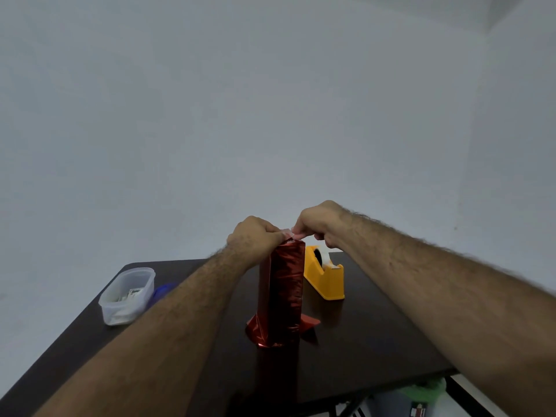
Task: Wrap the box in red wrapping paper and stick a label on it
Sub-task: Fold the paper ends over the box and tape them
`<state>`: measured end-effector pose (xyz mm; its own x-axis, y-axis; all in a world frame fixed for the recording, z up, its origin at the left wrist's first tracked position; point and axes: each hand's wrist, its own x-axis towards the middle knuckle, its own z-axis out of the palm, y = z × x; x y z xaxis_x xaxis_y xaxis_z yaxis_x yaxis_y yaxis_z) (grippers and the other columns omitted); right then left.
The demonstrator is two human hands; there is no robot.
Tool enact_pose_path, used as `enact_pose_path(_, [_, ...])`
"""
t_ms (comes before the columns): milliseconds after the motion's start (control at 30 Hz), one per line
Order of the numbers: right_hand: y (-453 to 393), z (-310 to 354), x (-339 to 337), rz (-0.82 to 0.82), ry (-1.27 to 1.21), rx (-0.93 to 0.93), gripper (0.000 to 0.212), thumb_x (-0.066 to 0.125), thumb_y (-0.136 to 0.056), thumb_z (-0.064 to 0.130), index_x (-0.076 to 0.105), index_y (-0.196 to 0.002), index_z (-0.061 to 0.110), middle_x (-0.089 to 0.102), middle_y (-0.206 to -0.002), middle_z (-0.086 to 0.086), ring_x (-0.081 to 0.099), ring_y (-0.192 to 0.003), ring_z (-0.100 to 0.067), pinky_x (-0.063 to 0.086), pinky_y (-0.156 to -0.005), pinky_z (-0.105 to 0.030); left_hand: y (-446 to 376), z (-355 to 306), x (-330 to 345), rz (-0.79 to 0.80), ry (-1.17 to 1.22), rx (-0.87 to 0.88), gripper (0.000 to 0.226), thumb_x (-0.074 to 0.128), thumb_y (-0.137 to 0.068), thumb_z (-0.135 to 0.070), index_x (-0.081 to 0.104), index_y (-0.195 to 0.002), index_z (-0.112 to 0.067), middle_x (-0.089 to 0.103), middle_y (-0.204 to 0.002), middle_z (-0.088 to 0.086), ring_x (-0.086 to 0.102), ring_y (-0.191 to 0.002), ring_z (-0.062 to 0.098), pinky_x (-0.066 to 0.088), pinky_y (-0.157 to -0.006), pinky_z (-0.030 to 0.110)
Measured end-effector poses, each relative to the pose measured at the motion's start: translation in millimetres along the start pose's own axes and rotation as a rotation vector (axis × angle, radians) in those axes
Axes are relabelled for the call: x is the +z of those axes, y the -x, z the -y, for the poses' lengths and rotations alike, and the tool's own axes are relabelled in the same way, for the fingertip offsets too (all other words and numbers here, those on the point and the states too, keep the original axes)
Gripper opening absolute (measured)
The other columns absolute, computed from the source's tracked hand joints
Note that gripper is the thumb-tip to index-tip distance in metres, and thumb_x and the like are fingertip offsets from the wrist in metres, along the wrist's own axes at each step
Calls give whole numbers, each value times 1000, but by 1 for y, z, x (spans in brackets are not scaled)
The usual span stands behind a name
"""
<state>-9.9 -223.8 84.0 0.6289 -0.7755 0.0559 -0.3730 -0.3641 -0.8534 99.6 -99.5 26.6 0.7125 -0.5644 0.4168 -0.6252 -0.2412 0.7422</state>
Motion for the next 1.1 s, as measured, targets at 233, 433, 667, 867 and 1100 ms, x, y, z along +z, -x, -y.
enact_pose_path(233, [-1,8,11,-46,187,-35,11,80,-76,4,69,-78,5,70,-67,-2,44,-50,-11,41,-59,-24,-2,2,0,1,-40,17,18,73,-77,-63,78,-84,-47,80,-99,-7,72,-99,20,61,-94,47])
enact_pose_path(433, [3,27,9,25,571,-29,17,71,-95,21,67,-78,16,54,-36,11,48,-50,-6,41,-57,-20,-5,1,2,-6,-98,8,11,76,-89,-48,83,-84,-40,79,-92,-7,72,-98,22,59,-95,48])
enact_pose_path(667, [-2,46,13,180,720,41,34,70,-100,17,62,-131,7,77,-94,3,58,-91,-12,49,-88,-27,-6,-4,2,-1,-163,-13,21,75,-92,-52,86,-99,-35,78,-97,-8,71,-100,20,58,-97,44])
enact_pose_path(867, [-2,46,12,19,1052,-98,62,77,-90,54,63,-136,16,75,-117,-2,71,-106,-20,55,-90,-33,-8,0,1,-6,-109,-27,21,80,-88,-53,85,-96,-34,80,-101,-6,72,-99,20,61,-95,45])
enact_pose_path(1100, [1,-6,-10,225,363,344,73,70,-89,66,69,-127,4,70,-115,-11,59,-76,-21,51,-70,-31,-5,1,4,-18,-78,-8,11,76,-85,-41,81,-75,-39,79,-91,-10,71,-95,19,63,-90,45])
